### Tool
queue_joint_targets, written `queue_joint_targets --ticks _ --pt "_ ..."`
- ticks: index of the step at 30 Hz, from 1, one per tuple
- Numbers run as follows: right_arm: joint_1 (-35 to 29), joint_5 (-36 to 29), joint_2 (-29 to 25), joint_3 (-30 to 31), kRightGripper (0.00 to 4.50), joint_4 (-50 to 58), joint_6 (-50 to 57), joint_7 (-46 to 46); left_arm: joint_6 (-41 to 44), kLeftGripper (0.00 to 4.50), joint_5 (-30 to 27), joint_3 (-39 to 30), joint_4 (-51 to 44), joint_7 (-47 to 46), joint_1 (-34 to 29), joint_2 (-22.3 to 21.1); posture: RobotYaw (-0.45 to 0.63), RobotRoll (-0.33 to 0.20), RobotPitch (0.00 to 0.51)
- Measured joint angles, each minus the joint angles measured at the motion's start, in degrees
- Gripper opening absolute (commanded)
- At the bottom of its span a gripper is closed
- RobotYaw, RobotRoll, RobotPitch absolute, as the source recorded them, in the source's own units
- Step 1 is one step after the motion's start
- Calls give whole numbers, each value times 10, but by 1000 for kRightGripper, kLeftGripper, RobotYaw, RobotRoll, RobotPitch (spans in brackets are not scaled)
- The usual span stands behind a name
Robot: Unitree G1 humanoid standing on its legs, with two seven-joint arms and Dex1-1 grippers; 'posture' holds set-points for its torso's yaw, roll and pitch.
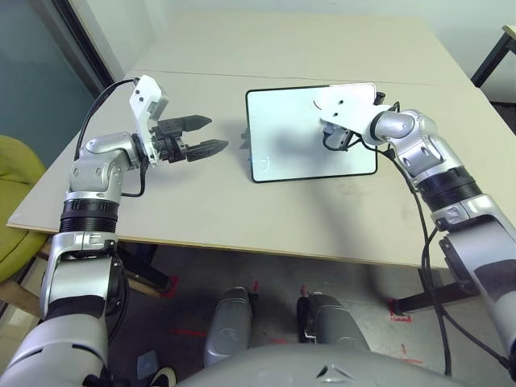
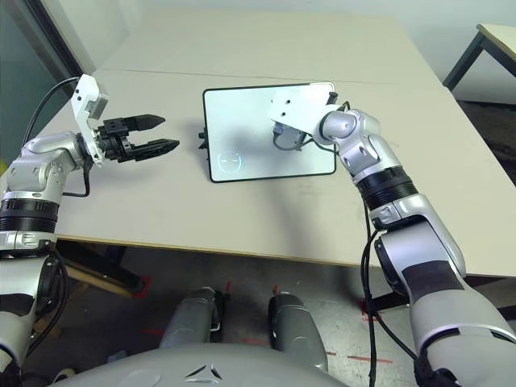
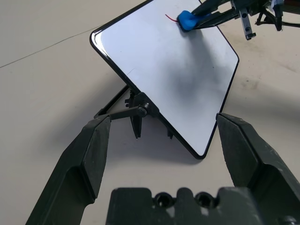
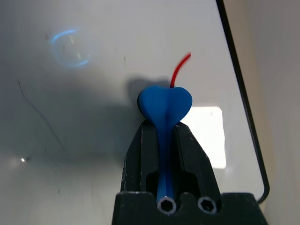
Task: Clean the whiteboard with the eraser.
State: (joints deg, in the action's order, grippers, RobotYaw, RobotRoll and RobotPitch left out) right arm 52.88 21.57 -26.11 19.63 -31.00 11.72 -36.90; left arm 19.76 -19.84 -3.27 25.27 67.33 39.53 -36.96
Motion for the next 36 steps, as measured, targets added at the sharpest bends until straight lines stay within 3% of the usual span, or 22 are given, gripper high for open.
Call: queue_joint_targets --ticks 15,27,36 --pt "30 20 34 14 142 -20 -31 0 0 4500 0 0 0 -3 0 0 259 0 48" --pt "30 22 -34 11 142 -59 -59 0 0 4500 0 0 0 -4 0 1 248 0 49" --pt "30 22 -51 3 142 -77 -71 0 -2 4500 0 0 0 -4 0 1 248 0 51"
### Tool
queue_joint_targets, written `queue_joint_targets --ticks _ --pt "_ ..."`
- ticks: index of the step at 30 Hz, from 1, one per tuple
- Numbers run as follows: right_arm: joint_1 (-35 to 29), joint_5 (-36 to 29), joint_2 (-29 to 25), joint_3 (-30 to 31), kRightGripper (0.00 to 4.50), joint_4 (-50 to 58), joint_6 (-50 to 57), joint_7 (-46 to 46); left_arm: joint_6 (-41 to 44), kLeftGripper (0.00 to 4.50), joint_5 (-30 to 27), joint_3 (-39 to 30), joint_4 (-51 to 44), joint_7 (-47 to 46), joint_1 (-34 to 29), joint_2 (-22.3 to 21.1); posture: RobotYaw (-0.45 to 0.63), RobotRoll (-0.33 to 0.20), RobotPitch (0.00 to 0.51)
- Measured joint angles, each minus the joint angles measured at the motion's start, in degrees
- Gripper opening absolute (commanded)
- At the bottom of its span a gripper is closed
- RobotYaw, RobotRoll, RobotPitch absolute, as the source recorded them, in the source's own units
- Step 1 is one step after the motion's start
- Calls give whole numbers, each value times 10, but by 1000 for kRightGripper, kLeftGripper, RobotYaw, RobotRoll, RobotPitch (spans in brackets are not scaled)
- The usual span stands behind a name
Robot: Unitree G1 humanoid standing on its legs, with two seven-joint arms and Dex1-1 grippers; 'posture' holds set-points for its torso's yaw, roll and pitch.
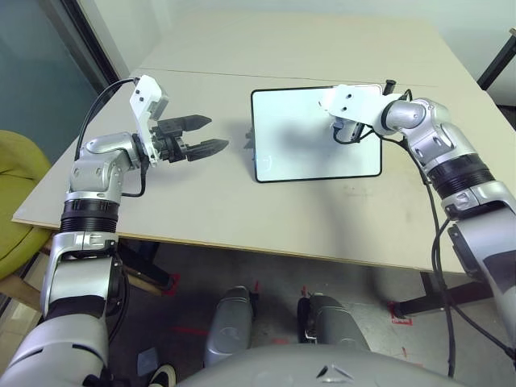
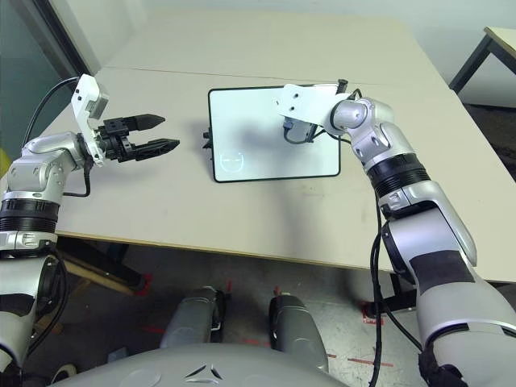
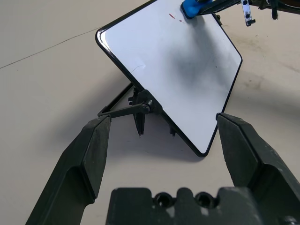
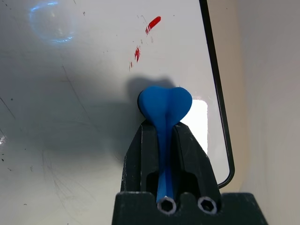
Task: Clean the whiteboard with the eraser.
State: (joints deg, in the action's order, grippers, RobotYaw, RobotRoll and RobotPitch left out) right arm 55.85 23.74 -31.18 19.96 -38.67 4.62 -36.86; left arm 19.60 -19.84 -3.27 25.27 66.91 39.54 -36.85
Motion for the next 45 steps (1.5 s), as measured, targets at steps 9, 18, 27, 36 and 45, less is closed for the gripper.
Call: queue_joint_targets --ticks 9,18,27,36,45 --pt "3 0 19 0 142 0 1 0 0 4500 0 0 0 0 0 0 248 0 51" --pt "30 1 67 1 142 -4 2 0 0 4500 0 0 0 0 0 0 261 0 49" --pt "41 2 89 9 142 -11 2 0 0 4500 0 0 -1 -1 0 0 264 0 48" --pt "33 7 61 10 142 -18 -7 0 0 4500 0 0 -1 -1 0 0 257 0 49" --pt "1 7 14 10 142 -7 -18 -3 0 4500 0 0 0 -1 0 0 249 0 50"
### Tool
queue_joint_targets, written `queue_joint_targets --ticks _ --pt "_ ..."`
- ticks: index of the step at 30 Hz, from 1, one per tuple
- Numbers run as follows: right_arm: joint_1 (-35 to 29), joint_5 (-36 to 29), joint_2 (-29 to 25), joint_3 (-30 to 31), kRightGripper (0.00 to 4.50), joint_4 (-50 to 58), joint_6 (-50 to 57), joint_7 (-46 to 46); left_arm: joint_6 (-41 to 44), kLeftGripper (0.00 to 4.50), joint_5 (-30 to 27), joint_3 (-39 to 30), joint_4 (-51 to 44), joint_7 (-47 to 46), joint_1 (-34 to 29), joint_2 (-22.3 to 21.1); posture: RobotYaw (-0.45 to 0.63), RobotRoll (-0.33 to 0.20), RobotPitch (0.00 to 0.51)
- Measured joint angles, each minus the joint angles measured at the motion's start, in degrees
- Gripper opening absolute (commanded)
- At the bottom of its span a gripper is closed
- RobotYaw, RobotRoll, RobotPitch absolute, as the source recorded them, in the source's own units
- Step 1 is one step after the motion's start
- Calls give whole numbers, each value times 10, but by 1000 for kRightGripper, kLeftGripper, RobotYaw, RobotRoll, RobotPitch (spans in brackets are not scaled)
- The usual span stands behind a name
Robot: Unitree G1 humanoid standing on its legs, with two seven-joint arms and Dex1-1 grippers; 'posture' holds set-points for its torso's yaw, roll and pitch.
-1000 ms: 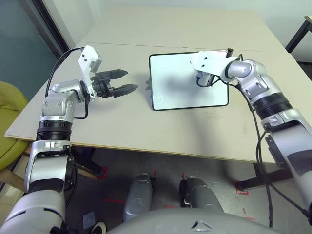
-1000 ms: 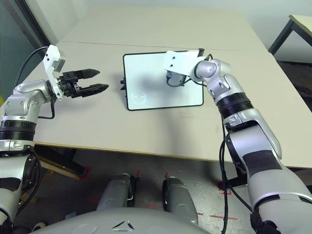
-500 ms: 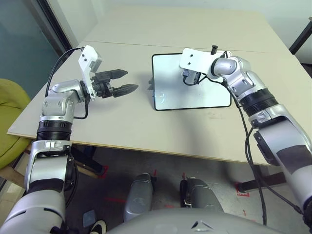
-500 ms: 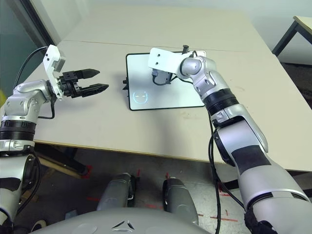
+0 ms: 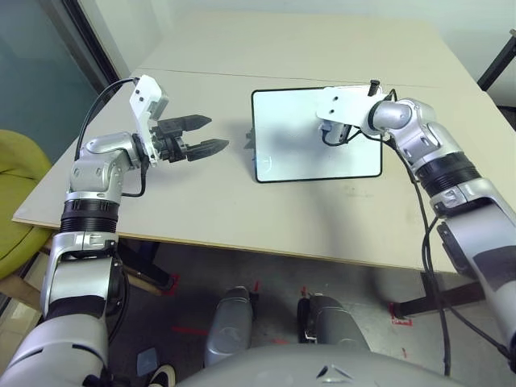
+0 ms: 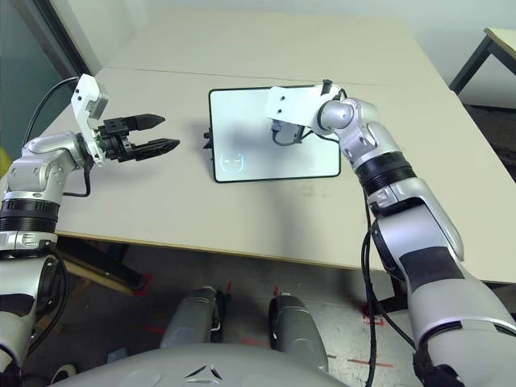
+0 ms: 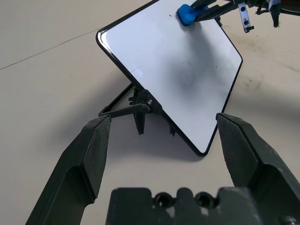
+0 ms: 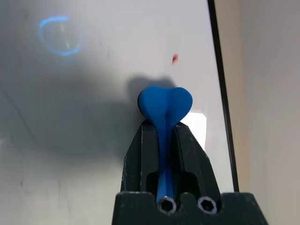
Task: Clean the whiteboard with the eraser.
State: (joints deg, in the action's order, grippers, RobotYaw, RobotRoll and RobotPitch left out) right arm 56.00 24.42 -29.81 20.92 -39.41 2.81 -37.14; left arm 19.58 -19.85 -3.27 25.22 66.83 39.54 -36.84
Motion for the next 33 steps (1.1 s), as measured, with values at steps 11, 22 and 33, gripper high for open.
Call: queue_joint_targets --ticks 11,22,33 --pt "-5 0 -16 -2 142 1 -1 -3 0 4500 0 0 0 0 0 0 254 0 55" --pt "30 0 44 0 141 -17 4 1 0 4500 0 0 -1 0 0 0 270 0 55" --pt "68 3 83 3 141 -53 -6 11 0 4500 0 0 -2 -1 -2 0 274 0 53"
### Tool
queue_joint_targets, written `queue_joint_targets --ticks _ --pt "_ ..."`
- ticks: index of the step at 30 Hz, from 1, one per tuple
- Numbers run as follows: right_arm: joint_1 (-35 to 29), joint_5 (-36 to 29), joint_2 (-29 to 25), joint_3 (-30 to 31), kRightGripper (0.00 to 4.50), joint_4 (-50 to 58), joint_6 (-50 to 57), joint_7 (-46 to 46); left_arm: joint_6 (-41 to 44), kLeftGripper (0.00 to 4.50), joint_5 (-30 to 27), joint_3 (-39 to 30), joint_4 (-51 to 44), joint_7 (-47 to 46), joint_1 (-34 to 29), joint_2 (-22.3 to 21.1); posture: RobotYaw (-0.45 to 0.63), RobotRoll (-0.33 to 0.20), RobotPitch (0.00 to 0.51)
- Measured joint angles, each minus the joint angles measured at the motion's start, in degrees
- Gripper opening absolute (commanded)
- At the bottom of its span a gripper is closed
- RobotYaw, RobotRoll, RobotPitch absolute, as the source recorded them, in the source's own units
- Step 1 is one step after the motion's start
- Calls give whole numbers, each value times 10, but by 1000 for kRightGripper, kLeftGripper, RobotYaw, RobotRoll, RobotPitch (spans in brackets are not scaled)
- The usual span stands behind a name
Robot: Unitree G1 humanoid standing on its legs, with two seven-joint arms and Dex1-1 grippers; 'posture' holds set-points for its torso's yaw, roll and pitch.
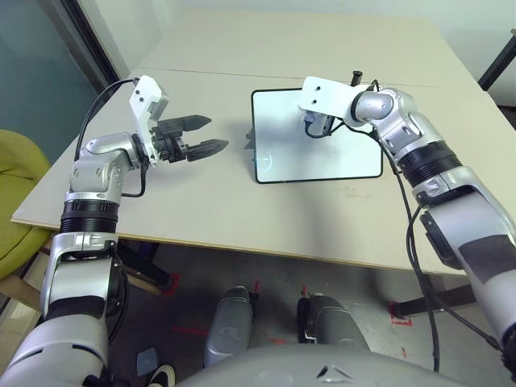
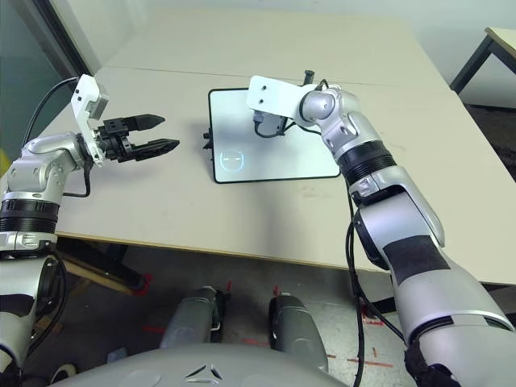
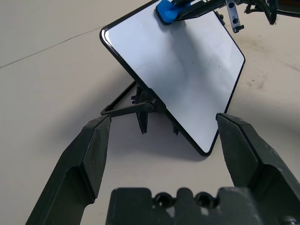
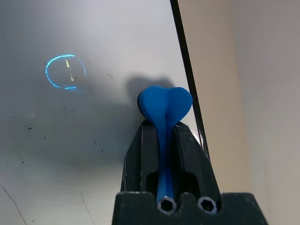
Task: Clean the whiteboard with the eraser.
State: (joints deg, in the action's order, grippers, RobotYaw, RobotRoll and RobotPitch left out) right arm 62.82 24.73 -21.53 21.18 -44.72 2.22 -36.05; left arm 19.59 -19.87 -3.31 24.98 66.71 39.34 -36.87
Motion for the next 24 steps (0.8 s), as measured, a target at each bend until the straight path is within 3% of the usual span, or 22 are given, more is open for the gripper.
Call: queue_joint_targets --ticks 19,24 --pt "-38 0 -105 -10 141 -6 -12 -9 -1 4500 0 0 3 0 0 1 253 0 59" --pt "-62 -41 -122 -53 141 15 33 -46 -5 4500 0 0 4 -1 -1 2 271 0 59"
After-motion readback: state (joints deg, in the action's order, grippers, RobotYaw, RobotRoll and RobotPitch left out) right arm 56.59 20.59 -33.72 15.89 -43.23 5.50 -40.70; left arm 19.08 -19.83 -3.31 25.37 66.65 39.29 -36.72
